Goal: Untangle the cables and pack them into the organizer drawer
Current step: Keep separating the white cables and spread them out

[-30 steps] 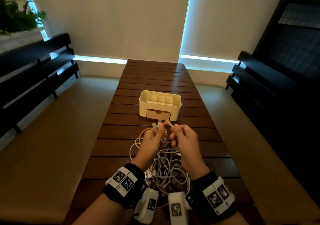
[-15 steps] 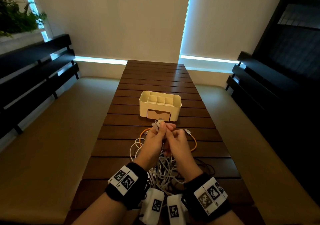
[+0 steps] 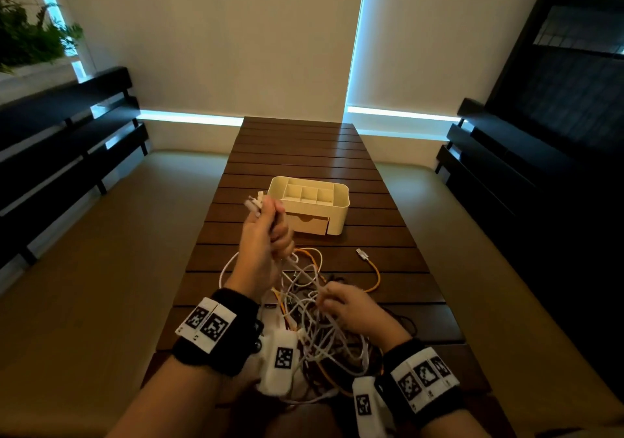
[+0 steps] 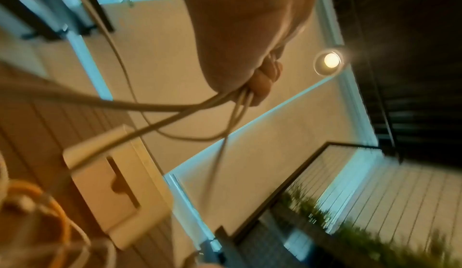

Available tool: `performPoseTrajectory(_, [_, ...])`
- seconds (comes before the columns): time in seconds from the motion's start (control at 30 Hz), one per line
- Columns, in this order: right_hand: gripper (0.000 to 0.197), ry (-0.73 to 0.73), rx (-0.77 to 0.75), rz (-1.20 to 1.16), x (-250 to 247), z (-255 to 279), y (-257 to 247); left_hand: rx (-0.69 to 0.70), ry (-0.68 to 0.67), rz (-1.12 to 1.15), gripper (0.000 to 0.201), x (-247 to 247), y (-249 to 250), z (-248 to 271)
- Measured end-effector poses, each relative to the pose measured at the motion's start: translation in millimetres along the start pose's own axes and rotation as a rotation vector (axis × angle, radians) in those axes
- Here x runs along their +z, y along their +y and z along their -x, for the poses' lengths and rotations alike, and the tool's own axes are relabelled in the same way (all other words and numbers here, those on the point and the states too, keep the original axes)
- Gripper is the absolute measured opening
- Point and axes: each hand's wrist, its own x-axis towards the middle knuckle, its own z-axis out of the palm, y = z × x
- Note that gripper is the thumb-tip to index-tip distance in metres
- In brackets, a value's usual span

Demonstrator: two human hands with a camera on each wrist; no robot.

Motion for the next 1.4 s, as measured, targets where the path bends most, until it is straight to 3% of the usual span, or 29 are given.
performPoseTrajectory(0.13, [0.009, 0.451, -0.057, -0.104, -12.7, 2.4, -4.6, 0.068, -0.246, -0.879, 0.009, -16.6, -22.9, 5.9])
performPoseTrajectory(0.2, [0.009, 0.507, -0.14, -0.052, -12.1, 3.1, -10.3, 0.027, -0.374, -1.28, 0.03, -21.4, -37.8, 9.4])
performPoseTrajectory(0.23, [0.012, 0.524, -0.169, -0.043, -11.0, 2.4, -11.2, 0.019, -0.377, -1.358, 0.033, -21.3, -41.8, 10.7])
performPoseTrajectory(0.33, [0.018, 0.463, -0.179, -0.173, -7.5, 3.3, -11.3, 0.006, -0.328, -1.319, 0.018, -20.5, -45.5, 10.9])
performPoseTrajectory(0.47, [0.014, 0.313, -0.18, -0.14, -7.6, 3.9, -6.0, -0.053, -0.344, -1.438, 0.03, -16.5, -41.8, 12.7])
performPoseTrajectory(0.6, [0.011, 0.289, -0.165, -0.168, -6.4, -3.5, 9.8, 0.082, -0.196, -1.056, 0.034, 4.1, -34.1, 13.9])
performPoseTrajectory(0.8, [0.019, 0.288, -0.086, -0.16, 1.3, -5.9, 41.5, 0.066, 0.058, -0.35, 0.028, 30.5, 14.5, 14.5])
performPoseTrajectory(0.9, [0.022, 0.281, -0.018, -0.201, 2.8, 0.6, 57.4, 0.139, 0.201, -0.018, 0.029, 27.5, 50.9, 0.3])
performPoseTrajectory(0.97, [0.022, 0.278, -0.037, -0.215, 0.8, 5.2, 55.1, 0.171, 0.235, -0.15, 0.031, 21.4, 59.4, -8.9])
performPoseTrajectory(1.07, [0.018, 0.283, -0.14, -0.16, -10.3, 6.7, 44.3, 0.026, 0.275, -0.767, 0.025, 10.7, 42.5, -9.7])
performPoseTrajectory(1.17, [0.02, 0.378, -0.157, 0.013, -21.3, 5.3, 30.1, -0.066, 0.307, -1.324, 0.021, -6.0, 8.5, -5.3])
performPoseTrajectory(1.23, [0.021, 0.455, -0.146, -0.058, -25.3, 5.9, 22.1, -0.065, 0.277, -1.356, 0.029, -12.7, -11.5, 0.8])
performPoseTrajectory(1.27, [0.023, 0.485, -0.15, -0.096, -26.1, 6.3, 18.4, -0.077, 0.235, -1.29, 0.023, -13.8, -20.1, 3.8])
performPoseTrajectory(1.4, [0.027, 0.577, -0.226, -0.185, -26.3, 5.0, 7.1, -0.242, -0.112, -1.102, 0.009, -9.1, -47.1, 19.2])
